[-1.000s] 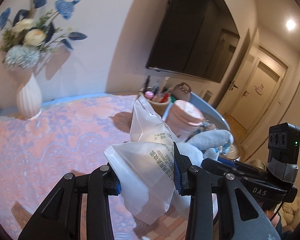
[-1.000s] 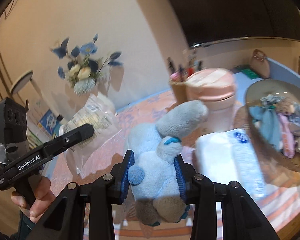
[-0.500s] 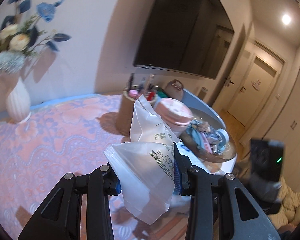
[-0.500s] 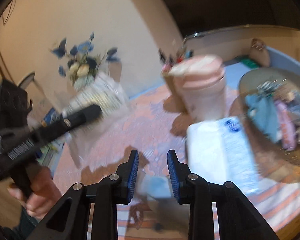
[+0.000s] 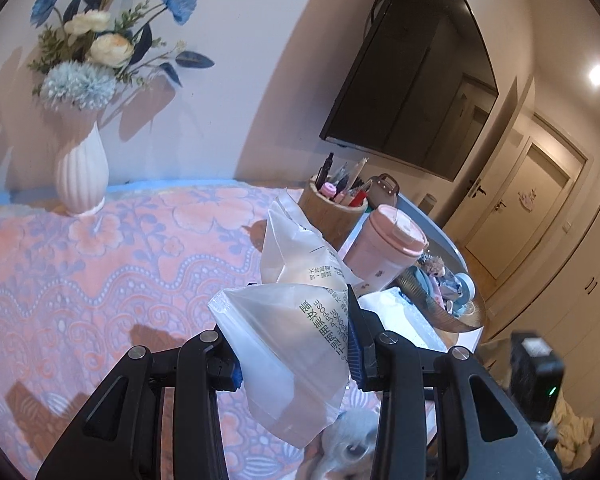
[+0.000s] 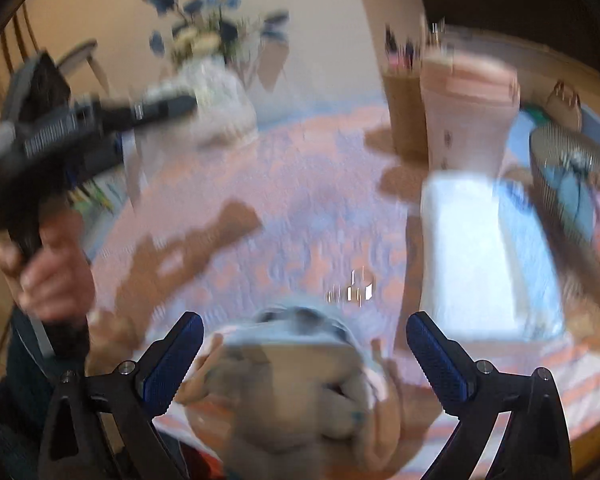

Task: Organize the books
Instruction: 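Carry the plastic bag and Stitch plush with both tools to the glass plate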

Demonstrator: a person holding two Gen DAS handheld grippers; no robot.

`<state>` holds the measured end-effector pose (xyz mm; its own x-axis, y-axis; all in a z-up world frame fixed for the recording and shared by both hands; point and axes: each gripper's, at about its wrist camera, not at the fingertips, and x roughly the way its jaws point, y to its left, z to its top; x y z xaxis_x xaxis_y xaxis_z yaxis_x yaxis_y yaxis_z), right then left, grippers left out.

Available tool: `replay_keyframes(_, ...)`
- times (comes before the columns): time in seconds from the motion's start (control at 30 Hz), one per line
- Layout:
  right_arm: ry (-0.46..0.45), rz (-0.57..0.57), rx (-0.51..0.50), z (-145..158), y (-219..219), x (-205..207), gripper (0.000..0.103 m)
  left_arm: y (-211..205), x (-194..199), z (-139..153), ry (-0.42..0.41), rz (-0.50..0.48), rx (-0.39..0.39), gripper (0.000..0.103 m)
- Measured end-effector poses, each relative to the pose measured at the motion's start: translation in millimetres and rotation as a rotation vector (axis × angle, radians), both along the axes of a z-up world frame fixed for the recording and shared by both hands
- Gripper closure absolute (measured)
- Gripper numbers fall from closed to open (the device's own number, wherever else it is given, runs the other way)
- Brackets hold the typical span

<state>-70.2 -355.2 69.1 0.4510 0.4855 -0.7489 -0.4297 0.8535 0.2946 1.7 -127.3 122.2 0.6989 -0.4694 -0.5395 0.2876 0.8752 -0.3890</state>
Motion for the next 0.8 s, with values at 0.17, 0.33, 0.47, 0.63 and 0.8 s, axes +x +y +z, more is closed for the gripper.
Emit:
replay_keyframes(0.17,0.114,0.034,-0.034,-41,12,-10,0.001,0,-2,-7,0.011,-0.011,0.002,0.068)
replay_keyframes(0.33,0.075,0.076,-0.115,-47,34,-15,0.001,0,-3,-8,0.015,-0.015,-0.002,0.068)
replay_keyframes(0.47,0.032,0.101,-0.212,-52,56,-17,0.035,-8,-3,-9,0.020,-0.034,0.007,0.068)
replay_keyframes(0.63,0.012,0.059,-0.113,-31,34,-15,0.044,-27,-1,-2,0.007,-0.088,0.013,0.068)
replay_keyframes(0.8,-0.104,-0.068,-0.071,15,-11,-12,0.044,-69,7,14,-0.039,-0.176,0.035,0.068)
